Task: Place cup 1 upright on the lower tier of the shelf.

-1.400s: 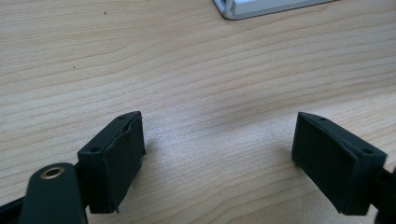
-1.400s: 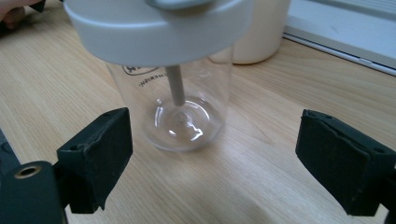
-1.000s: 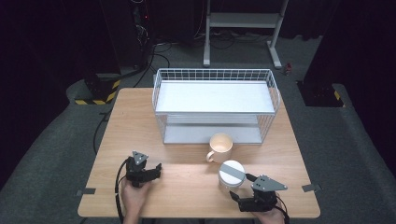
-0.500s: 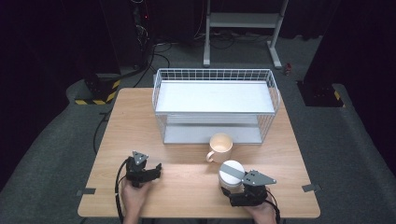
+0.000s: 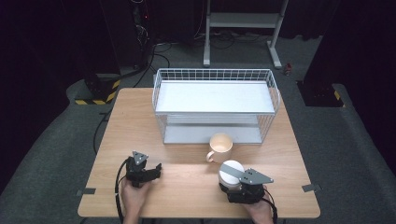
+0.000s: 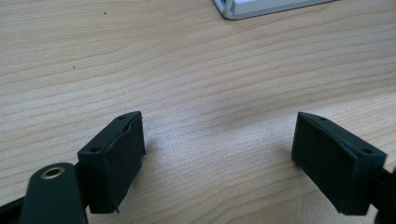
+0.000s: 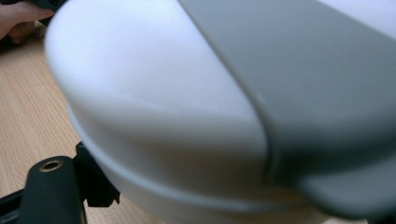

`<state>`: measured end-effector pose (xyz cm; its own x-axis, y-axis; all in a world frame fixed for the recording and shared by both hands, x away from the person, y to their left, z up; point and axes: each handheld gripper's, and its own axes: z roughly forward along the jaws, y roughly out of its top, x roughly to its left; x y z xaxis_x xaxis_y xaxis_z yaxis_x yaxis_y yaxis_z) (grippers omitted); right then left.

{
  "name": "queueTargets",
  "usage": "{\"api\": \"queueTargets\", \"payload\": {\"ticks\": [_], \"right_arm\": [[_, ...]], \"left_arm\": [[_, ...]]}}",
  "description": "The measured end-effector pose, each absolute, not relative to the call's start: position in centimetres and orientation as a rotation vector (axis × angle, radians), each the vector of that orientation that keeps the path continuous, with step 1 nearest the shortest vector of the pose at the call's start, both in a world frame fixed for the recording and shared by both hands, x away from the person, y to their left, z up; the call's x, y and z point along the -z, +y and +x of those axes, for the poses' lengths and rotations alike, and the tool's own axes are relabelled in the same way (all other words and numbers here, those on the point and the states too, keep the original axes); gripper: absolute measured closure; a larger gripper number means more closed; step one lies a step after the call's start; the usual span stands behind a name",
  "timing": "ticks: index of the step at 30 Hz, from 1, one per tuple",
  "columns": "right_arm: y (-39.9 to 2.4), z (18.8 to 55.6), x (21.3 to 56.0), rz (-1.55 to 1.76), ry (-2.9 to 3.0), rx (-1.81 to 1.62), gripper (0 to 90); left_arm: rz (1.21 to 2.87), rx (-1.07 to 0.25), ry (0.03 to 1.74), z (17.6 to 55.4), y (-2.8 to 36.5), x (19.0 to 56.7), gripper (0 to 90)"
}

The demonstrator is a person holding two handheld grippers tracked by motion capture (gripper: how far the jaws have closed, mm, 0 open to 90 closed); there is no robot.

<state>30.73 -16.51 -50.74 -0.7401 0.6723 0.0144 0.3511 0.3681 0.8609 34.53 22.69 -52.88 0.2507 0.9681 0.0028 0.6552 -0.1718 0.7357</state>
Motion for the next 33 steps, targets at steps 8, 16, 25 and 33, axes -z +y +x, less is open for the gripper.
{"api": "queueTargets", "payload": {"ticks": [8, 16, 25, 33], "right_arm": [[-16.5, 30.6, 50.8, 0.893, 2.283, -1.313, 18.5], [-17.4, 30.4, 50.5, 0.905, 2.254, -1.322, 18.5], [-19.5, 31.0, 49.8, 0.958, 2.214, -1.296, 18.5], [-21.5, 32.6, 49.3, 1.048, 2.149, -1.284, 18.5]], "left_arm": [[1.909, -0.651, 1.474, 34.5, 22.7, 52.9, 17.4], [1.908, -0.650, 1.474, 34.5, 22.7, 52.9, 17.4], [1.908, -0.650, 1.474, 34.5, 22.7, 52.9, 17.4], [1.907, -0.650, 1.474, 34.5, 22.7, 52.9, 17.4]]}}
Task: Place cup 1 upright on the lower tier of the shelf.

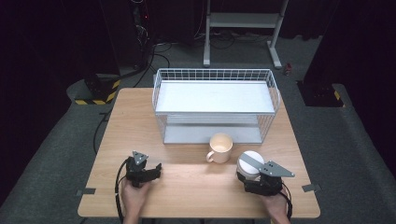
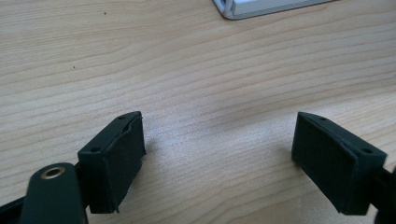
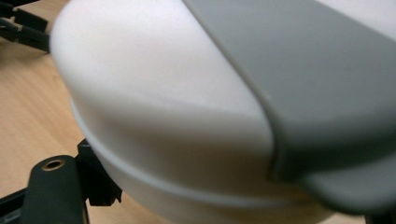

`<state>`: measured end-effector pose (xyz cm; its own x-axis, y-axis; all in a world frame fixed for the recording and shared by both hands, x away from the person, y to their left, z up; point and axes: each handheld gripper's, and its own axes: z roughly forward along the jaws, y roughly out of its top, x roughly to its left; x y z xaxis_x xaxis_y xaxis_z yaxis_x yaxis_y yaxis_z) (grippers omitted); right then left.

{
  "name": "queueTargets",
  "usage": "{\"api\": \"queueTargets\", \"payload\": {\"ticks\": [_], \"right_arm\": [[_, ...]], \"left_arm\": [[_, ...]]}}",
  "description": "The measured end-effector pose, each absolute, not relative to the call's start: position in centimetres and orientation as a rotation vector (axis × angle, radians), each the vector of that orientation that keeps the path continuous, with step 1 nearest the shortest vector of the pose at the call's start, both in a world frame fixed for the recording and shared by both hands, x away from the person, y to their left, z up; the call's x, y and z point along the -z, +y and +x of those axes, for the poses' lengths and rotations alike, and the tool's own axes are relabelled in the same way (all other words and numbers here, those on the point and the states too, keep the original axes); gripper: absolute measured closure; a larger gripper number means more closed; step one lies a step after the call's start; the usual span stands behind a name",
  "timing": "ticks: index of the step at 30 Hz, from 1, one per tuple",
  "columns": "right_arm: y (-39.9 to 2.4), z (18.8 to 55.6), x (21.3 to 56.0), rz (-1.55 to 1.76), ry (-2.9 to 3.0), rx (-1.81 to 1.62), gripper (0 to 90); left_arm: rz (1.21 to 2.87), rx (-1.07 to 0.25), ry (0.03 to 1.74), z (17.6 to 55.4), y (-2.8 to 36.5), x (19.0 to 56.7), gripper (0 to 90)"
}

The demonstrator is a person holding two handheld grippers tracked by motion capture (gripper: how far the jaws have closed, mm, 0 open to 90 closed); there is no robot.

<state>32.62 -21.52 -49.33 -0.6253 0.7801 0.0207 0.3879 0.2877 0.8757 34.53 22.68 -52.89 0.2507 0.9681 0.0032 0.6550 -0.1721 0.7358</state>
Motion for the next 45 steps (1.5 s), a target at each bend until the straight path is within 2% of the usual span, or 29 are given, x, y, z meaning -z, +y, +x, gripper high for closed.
{"api": "queueTargets", "payload": {"ticks": [16, 29, 45], "right_arm": [[-22.2, 37.1, 48.5, 1.161, 2.091, -1.267, 18.6], [-20.7, 41.0, 47.8, 1.203, 2.052, -1.197, 18.6], [-19.2, 44.4, 48.5, 1.283, 2.004, -1.123, 18.6]], "left_arm": [[1.907, -0.650, 1.476, 34.6, 22.7, 52.9, 17.6], [1.908, -0.653, 1.474, 34.6, 22.7, 52.9, 17.7], [1.914, -0.653, 1.473, 34.6, 22.7, 52.9, 17.9]]}}
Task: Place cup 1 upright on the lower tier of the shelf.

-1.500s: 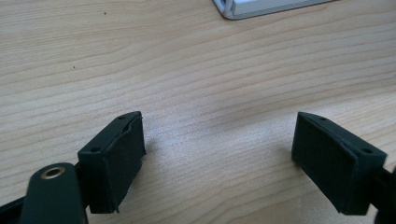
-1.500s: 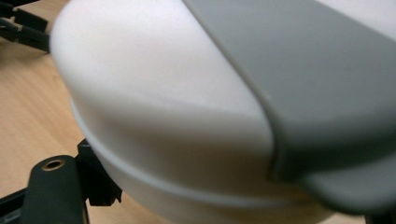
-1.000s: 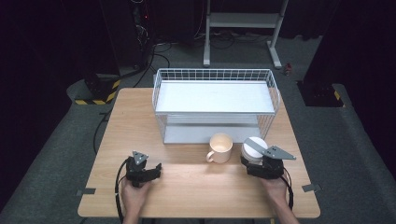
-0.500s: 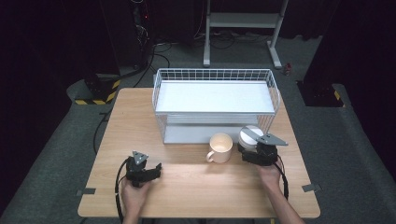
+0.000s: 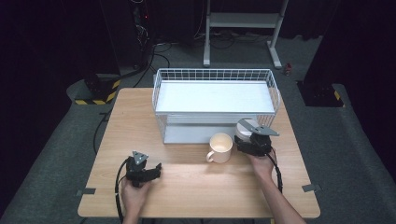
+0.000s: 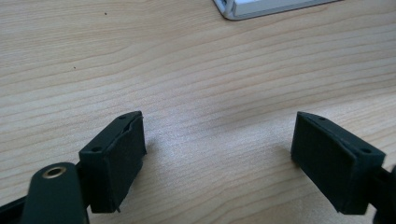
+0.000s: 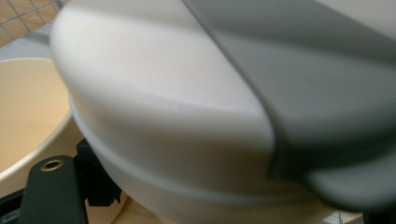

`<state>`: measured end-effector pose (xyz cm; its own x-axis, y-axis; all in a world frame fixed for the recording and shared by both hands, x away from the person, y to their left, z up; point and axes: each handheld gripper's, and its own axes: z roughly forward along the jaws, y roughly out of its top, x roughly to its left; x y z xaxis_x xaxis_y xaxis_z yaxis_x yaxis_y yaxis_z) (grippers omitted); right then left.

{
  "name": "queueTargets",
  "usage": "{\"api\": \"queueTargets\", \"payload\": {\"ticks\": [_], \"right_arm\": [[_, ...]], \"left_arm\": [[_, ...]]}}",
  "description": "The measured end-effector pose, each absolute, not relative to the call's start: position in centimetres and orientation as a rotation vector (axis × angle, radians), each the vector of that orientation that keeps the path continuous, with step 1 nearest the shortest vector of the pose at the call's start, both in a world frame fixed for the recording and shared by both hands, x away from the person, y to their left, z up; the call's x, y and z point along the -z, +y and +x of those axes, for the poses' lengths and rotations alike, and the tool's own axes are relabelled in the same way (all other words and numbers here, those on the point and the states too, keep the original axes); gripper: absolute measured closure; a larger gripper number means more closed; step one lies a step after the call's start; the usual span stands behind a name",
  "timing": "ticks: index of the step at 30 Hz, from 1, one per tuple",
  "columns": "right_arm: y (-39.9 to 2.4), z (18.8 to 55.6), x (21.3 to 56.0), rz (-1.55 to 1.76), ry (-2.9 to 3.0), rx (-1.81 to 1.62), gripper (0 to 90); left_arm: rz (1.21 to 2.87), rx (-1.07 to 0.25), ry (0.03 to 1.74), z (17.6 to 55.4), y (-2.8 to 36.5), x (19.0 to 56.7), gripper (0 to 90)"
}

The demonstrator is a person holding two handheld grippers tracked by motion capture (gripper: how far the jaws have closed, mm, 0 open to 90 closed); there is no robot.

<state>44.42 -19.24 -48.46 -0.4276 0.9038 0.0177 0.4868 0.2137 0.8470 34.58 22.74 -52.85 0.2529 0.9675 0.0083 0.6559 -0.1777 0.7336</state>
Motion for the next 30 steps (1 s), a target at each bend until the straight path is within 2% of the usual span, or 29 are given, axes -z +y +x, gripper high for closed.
{"api": "queueTargets", "payload": {"ticks": [22, 30], "right_arm": [[-18.8, 46.7, 48.7, 1.297, 1.966, -1.099, 18.5], [-18.7, 46.5, 48.5, 1.301, 1.983, -1.088, 14.3]], "left_arm": [[1.914, -0.653, 1.473, 34.6, 22.7, 52.9, 17.9], [1.910, -0.652, 1.475, 34.6, 22.7, 52.9, 17.9]]}}
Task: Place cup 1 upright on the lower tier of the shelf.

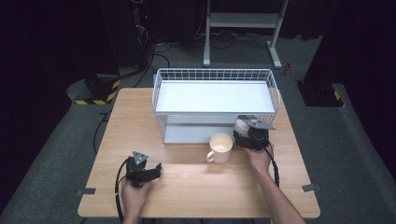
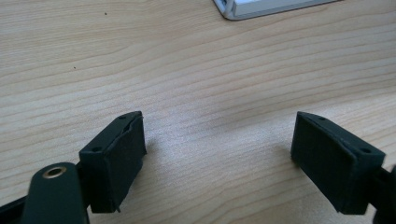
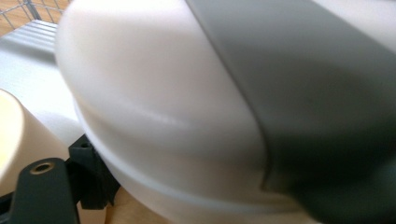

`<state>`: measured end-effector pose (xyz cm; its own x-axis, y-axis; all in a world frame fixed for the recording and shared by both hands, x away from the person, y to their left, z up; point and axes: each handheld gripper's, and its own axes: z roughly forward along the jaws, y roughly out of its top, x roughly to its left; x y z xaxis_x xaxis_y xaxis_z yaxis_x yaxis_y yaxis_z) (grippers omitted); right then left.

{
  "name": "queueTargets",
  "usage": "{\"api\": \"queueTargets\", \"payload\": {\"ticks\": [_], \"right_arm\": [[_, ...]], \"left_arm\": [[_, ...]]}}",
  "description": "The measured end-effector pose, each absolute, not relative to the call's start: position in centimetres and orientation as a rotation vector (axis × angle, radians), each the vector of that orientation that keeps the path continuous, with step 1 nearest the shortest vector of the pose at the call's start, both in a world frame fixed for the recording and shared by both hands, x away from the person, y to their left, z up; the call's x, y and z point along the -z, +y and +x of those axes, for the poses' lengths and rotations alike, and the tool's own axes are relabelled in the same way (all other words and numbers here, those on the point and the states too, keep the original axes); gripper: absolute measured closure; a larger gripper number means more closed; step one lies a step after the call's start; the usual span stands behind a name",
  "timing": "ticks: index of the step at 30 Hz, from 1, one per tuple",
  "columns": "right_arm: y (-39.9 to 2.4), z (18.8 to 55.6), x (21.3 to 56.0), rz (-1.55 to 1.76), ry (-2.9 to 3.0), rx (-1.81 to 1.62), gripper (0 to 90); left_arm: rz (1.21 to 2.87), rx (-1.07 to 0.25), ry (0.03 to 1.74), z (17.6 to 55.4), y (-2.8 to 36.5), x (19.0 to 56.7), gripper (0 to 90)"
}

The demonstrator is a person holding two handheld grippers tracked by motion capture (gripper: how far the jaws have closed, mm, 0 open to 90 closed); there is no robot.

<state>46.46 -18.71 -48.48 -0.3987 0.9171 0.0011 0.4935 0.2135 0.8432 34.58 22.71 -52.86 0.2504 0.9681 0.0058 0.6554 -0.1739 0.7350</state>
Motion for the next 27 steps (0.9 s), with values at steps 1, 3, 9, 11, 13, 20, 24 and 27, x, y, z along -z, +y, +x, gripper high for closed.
{"api": "queueTargets", "payload": {"ticks": [1, 3, 9, 11, 13, 20, 24, 27], "right_arm": [[-18.7, 46.5, 48.5, 1.301, 1.983, -1.088, 14.3], [-18.7, 46.4, 48.4, 1.308, 1.984, -1.091, 13.6], [-18.9, 46.2, 48.3, 1.322, 1.993, -1.092, 13.1], [-18.9, 46.1, 48.4, 1.325, 1.986, -1.094, 13.2], [-19.1, 46.0, 48.5, 1.323, 1.989, -1.094, 13.0], [-19.6, 45.4, 48.8, 1.325, 2.001, -1.082, 13.7], [-19.7, 45.0, 48.7, 1.332, 2.001, -1.087, 15.7], [-19.8, 44.6, 48.7, 1.336, 1.999, -1.095, 18.9]], "left_arm": [[1.909, -0.652, 1.475, 34.6, 22.7, 52.9, 17.9], [1.909, -0.653, 1.475, 34.6, 22.7, 52.9, 17.9], [1.909, -0.652, 1.475, 34.6, 22.7, 52.9, 17.9], [1.909, -0.652, 1.475, 34.6, 22.7, 52.9, 17.9], [1.909, -0.652, 1.475, 34.6, 22.7, 52.9, 17.9], [1.909, -0.652, 1.475, 34.6, 22.7, 52.9, 18.0], [1.909, -0.653, 1.474, 34.6, 22.7, 52.9, 17.9], [1.910, -0.652, 1.475, 34.6, 22.7, 52.9, 18.0]]}}
